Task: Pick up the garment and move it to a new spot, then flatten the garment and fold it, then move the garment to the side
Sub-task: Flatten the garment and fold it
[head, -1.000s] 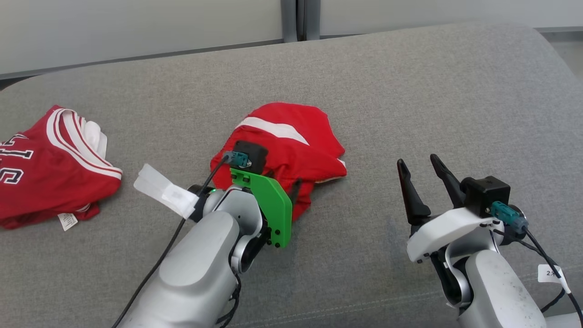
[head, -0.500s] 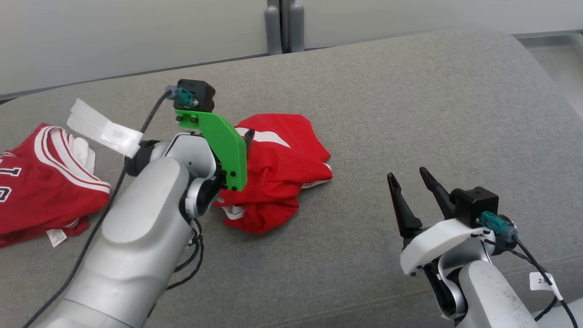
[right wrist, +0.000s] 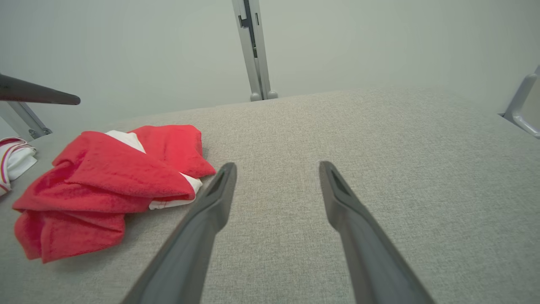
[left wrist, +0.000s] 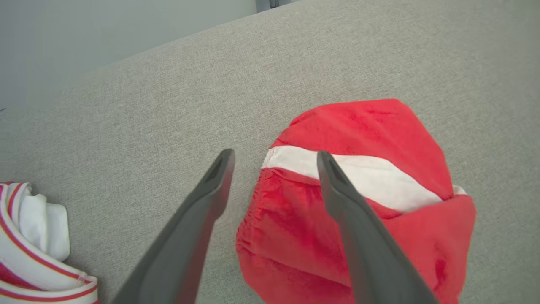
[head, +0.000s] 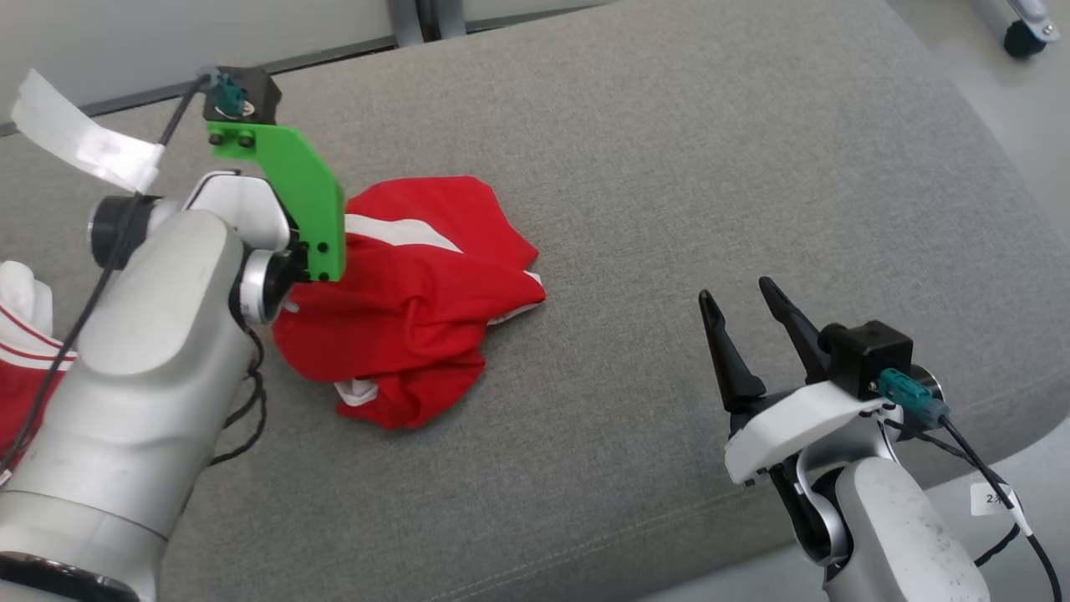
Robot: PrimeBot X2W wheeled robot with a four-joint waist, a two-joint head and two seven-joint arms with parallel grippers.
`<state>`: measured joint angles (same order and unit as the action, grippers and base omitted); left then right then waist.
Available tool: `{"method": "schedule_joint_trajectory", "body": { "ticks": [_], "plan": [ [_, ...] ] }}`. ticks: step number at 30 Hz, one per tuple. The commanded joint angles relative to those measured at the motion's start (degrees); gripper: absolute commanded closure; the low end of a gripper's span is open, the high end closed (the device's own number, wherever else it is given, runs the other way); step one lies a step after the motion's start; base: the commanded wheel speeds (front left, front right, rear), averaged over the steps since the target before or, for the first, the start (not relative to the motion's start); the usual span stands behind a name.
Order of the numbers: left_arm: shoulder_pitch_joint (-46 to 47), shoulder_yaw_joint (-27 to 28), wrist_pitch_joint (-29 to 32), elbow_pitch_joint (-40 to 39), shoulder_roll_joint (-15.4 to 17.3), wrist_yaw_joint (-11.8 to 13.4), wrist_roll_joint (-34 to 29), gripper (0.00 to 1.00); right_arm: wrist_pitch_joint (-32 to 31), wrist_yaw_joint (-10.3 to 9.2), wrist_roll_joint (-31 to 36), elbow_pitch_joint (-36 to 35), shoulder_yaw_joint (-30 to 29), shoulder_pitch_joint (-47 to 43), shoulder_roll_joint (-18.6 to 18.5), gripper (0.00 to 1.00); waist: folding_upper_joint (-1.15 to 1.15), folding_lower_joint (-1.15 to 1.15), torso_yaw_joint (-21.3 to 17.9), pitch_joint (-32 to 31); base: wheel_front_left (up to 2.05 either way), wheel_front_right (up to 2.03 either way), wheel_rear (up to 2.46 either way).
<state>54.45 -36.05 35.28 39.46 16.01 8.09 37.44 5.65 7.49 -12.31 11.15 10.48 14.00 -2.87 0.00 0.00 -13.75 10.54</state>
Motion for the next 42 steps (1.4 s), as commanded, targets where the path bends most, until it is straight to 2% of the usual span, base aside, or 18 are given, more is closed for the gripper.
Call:
{"method": "schedule_joint_trajectory", "body": {
  "ticks": [1,4,8,13,21,22,23,24,35,42],
  "plan": [
    [0.8,-0.2,0.3,0.5,0.9,0.3,-0.7,0.0,0.4,0.0,0.4,-0.2,0.1,0.8,0.0,0.0,0.0,0.0,-3.2,3.6,0.0,0.0,0.0],
    [2.0,-1.5,2.1,1.9,2.7,0.2,-2.1,0.0,0.7,0.0,0.4,-0.6,0.0,1.2,-0.1,0.0,0.0,0.0,-4.1,5.6,0.0,0.0,0.0],
    [2.4,-1.3,3.3,2.9,3.3,0.3,-1.6,0.01,1.1,0.0,0.0,-0.8,-0.1,1.6,0.0,0.0,0.0,0.0,-4.6,7.5,0.0,0.0,0.0],
    [2.0,-1.5,4.1,4.0,3.0,-0.3,-0.8,0.0,1.5,0.0,-0.3,-0.7,0.0,2.0,-0.1,0.0,0.0,0.0,-4.9,8.8,0.0,0.0,0.0],
    [2.5,-1.8,3.1,5.4,3.8,0.6,-1.3,0.0,2.0,0.0,-0.4,-0.3,0.3,2.6,-0.1,0.0,0.0,0.0,-5.4,10.1,0.0,0.0,0.0],
    [2.5,-1.8,3.1,5.4,3.8,0.5,-1.3,0.43,2.0,0.0,-0.4,-0.3,0.2,2.7,-0.1,0.0,0.0,0.0,-5.3,10.3,0.0,0.0,0.0],
    [2.5,-1.7,3.0,5.4,3.7,0.2,-0.9,0.91,2.1,0.0,-0.4,-0.2,0.1,2.7,-0.1,0.0,0.0,0.0,-5.3,10.4,0.0,0.0,0.0],
    [2.5,-1.5,2.6,5.3,3.5,-0.1,-0.5,1.0,2.1,0.0,-0.4,-0.2,0.1,2.8,-0.1,0.0,0.0,0.0,-5.2,10.5,0.0,0.0,0.0],
    [3.6,-2.0,-0.7,5.7,1.7,-1.5,-0.4,1.0,1.9,0.0,-0.5,0.7,0.4,3.6,-0.1,0.0,0.0,0.0,-3.4,9.4,0.0,0.0,0.0],
    [4.8,-0.6,-6.0,4.3,-0.2,-3.1,0.8,1.0,2.0,0.0,-0.6,1.7,0.2,3.5,-0.1,0.0,0.0,0.0,-2.4,7.4,0.0,0.0,0.0]
  ]
}}
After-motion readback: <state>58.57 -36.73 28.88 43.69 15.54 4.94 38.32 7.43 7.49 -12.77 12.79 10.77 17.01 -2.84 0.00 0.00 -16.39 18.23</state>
